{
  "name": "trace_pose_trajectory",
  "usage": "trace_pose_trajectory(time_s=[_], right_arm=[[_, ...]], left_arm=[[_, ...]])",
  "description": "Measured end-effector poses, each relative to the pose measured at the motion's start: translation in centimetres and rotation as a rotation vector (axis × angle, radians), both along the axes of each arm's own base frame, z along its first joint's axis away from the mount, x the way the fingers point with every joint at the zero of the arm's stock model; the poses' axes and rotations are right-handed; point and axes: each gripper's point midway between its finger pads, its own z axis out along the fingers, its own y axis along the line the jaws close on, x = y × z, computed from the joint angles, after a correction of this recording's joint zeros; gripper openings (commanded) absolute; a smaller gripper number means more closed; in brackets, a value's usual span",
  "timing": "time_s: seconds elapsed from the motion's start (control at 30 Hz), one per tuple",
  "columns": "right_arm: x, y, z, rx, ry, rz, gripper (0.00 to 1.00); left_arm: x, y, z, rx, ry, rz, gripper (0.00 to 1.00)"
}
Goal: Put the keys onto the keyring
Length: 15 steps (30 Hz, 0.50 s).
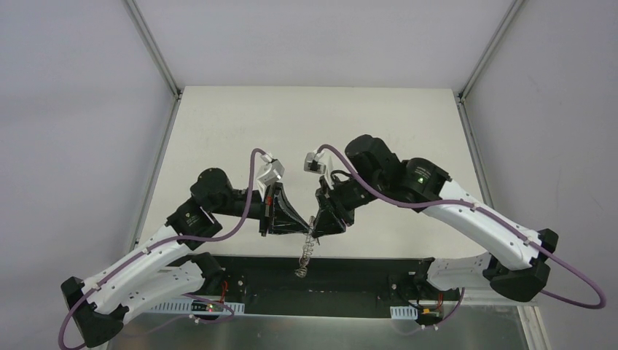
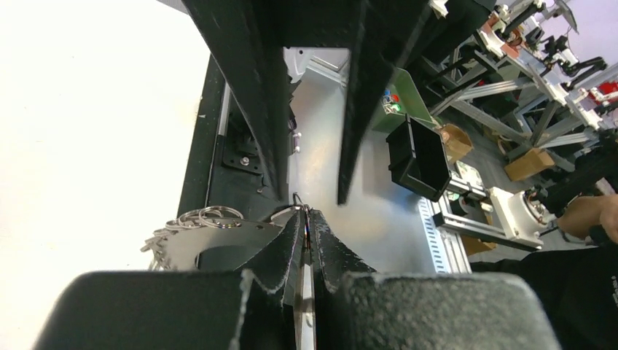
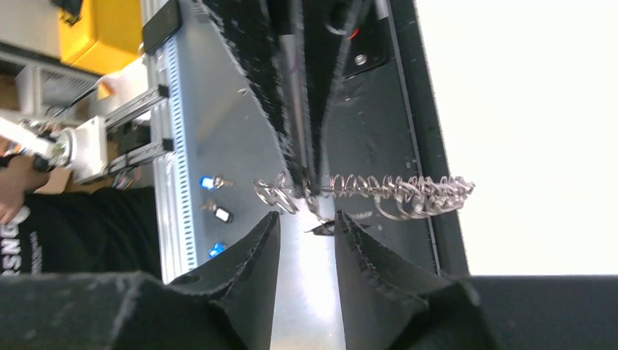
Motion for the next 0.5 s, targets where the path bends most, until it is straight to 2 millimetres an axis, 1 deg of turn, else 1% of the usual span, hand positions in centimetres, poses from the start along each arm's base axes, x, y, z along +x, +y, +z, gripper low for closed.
trace_pose_trajectory(time_s=[0.13, 0.27, 0.37, 0.5], right_arm=[[0.9, -1.2, 0.7, 0.031, -0.093, -0.074, 0.38], [1.9, -2.3, 1.1, 0.065, -0.18, -0.145, 0.38], [2.4, -2.6, 1.3, 0.094, -0.229, -0.178, 0.38], [2.6, -2.7, 1.7, 0.129, -0.26, -0.187, 0.38]], left_arm=[[-0.3, 0.3, 1.0, -0.036, -0.04, 0.001, 0.0], [-0.3, 0.3, 2.2, -0.087, -0.09, 0.007, 0.0], [-0.2, 0.2, 2.9, -0.121, -0.122, 0.01, 0.0], [0.0, 0.2, 3.2, -0.151, -0.149, 0.025, 0.0]])
